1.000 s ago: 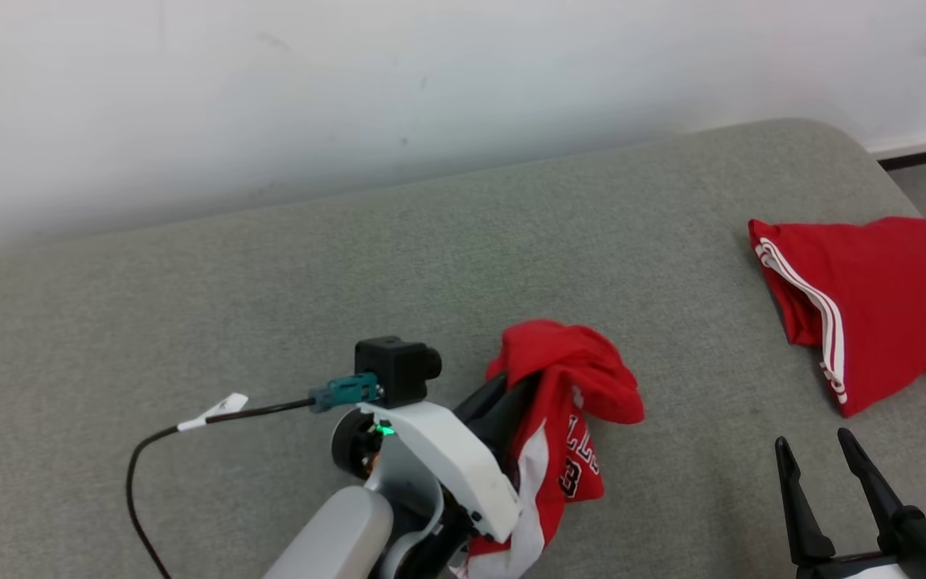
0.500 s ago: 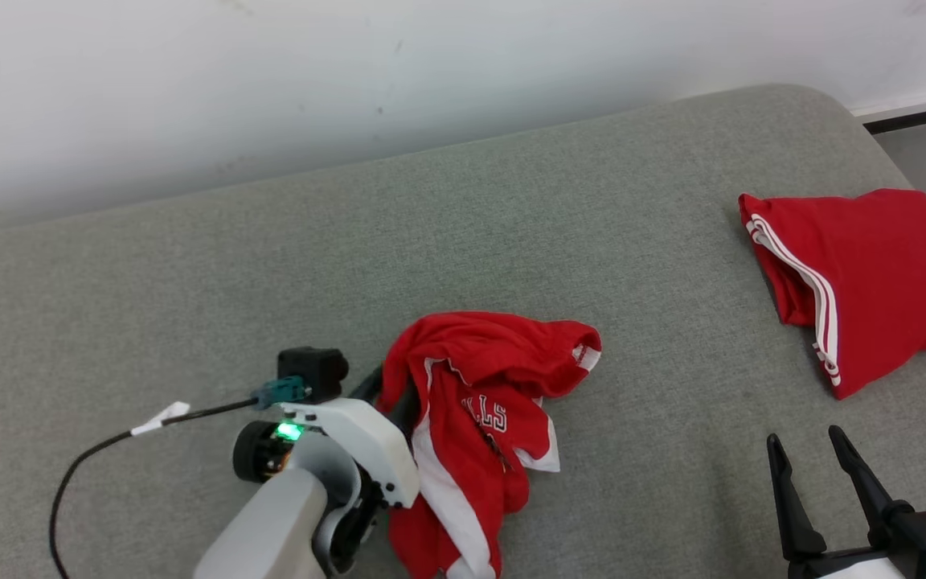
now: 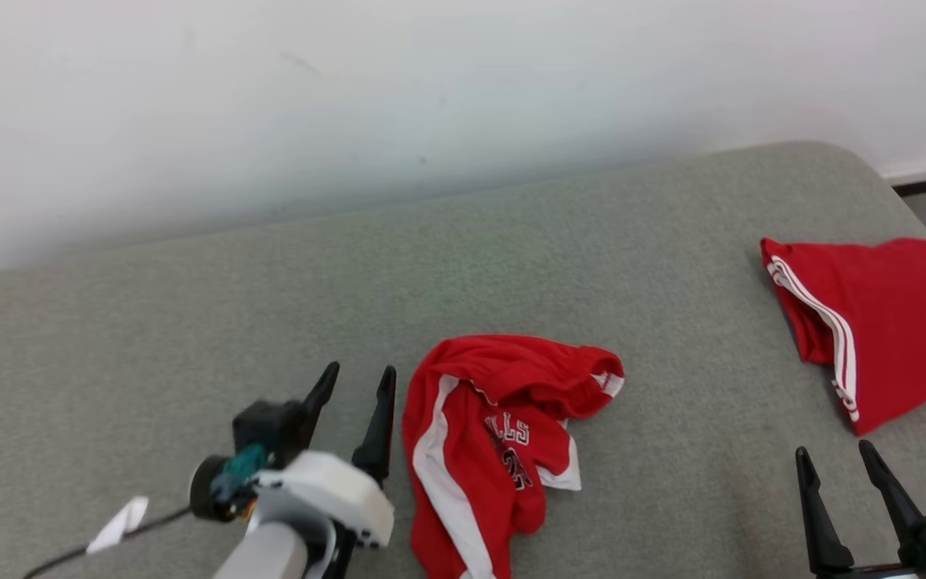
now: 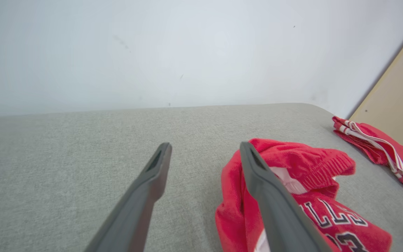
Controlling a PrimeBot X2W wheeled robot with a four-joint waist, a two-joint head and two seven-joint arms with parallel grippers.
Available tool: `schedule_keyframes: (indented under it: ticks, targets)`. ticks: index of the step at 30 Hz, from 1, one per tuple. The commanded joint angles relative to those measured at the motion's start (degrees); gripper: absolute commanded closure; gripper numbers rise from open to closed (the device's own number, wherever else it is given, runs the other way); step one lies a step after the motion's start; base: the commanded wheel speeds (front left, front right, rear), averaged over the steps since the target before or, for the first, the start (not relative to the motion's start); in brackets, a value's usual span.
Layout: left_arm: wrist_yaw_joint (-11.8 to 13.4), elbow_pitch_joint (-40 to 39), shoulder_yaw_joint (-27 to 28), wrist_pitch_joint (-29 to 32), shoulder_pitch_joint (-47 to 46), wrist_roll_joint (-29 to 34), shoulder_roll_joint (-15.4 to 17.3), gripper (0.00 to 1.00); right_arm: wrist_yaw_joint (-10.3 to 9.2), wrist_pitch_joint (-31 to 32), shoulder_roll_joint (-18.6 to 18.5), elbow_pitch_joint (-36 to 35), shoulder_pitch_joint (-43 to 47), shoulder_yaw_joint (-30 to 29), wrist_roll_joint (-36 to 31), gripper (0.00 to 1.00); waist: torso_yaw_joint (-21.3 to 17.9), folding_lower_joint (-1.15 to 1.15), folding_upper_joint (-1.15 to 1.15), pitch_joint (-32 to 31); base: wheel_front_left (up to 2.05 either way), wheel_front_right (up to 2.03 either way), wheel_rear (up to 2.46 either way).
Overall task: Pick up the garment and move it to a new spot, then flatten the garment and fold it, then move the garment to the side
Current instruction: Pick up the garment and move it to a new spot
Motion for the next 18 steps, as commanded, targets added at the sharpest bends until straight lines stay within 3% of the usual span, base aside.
schedule_keyframes:
  ticks: [1,9,18]
  targets:
    - [0.8,-2.6,1.0,-0.1,3.0,1.6,0.5,0.0,-0.16,-0.1,-0.4,-0.4,0.7,-0.4,-0.4,0.0,1.3,0.0,0.0,-1.2,0.0,0.0,0.0]
    - [3.5,-19.3,8.0,-0.1,17.5,9.5,-0.2,0.0,-0.16,-0.1,-1.0,-2.4,2.8,-2.2,-1.2,0.0,5.6,0.0,0.0,-3.9,0.0,0.0,0.0]
    - [2.0,-26.0,14.1,-0.1,27.4,15.8,-1.7,0.0,-0.16,-0.1,-0.3,-1.9,4.7,-2.2,-2.0,0.0,9.1,0.0,0.0,-6.0,0.0,0.0,0.0]
